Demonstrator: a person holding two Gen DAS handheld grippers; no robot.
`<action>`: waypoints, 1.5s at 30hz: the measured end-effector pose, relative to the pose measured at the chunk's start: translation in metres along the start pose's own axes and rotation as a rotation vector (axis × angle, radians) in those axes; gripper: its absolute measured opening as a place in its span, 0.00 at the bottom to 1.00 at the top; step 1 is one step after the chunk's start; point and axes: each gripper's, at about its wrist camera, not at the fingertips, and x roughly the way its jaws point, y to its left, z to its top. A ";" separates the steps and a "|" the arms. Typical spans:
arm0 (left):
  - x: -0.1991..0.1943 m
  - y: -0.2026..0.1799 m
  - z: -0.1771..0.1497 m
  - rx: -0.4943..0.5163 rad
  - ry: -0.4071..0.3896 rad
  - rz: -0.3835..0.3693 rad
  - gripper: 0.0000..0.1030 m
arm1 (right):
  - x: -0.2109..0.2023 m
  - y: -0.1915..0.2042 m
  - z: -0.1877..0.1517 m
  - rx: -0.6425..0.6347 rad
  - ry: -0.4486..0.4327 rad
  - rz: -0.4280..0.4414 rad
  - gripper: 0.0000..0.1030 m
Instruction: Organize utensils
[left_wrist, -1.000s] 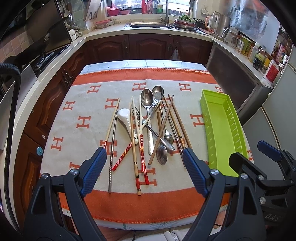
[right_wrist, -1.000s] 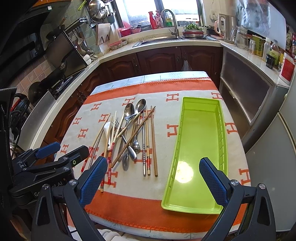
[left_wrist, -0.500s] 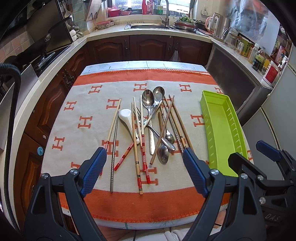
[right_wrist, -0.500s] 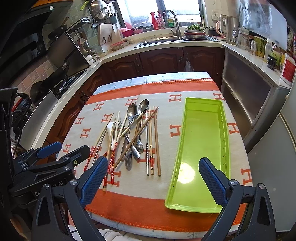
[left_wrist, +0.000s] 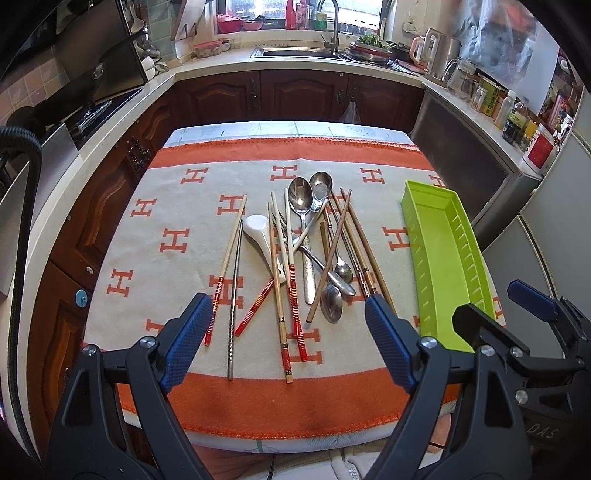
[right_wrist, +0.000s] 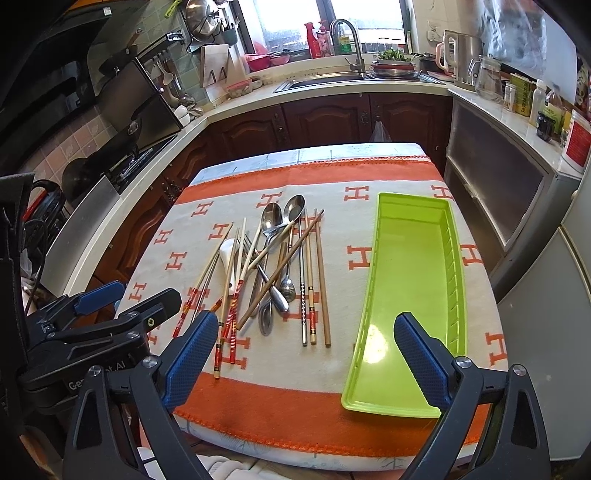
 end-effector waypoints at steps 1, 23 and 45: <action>0.000 0.001 0.000 -0.002 0.001 -0.002 0.81 | 0.000 0.002 0.000 -0.002 0.001 0.000 0.94; 0.020 0.054 0.012 -0.051 0.024 -0.087 0.80 | 0.018 0.025 0.015 -0.055 0.035 0.006 0.93; 0.155 0.126 0.006 -0.100 0.193 -0.037 0.41 | 0.169 0.081 0.049 -0.152 0.197 0.116 0.60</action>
